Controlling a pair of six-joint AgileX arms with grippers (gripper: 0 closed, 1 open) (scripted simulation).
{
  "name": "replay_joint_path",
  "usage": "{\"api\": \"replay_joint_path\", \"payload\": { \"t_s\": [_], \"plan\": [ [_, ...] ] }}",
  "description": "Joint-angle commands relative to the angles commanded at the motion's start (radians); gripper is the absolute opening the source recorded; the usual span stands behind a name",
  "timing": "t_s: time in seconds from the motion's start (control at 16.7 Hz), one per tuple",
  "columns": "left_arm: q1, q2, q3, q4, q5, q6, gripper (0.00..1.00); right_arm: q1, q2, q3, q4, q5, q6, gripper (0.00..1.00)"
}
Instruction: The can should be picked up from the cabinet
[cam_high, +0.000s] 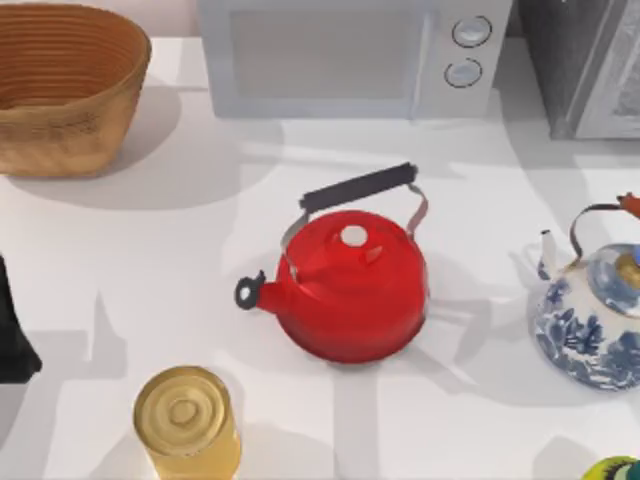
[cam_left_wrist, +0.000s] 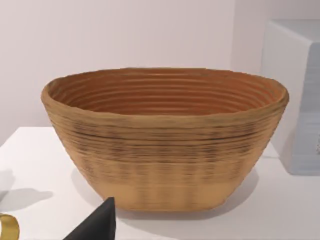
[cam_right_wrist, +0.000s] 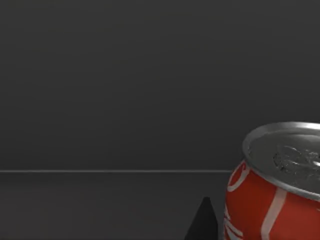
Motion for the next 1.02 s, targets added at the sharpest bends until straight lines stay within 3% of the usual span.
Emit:
{"api": "replay_joint_path", "payload": {
  "t_s": [0.36, 1.02],
  "plan": [
    [0.0, 0.0, 0.0, 0.0, 0.0, 0.0, 1.0, 0.016, -0.018, -0.001, -0.017, 0.012, 0.001, 0.0],
    [0.0, 0.0, 0.0, 0.0, 0.0, 0.0, 1.0, 0.284, -0.4, 0.0, -0.402, 0.276, -0.001, 0.0]
  ]
}}
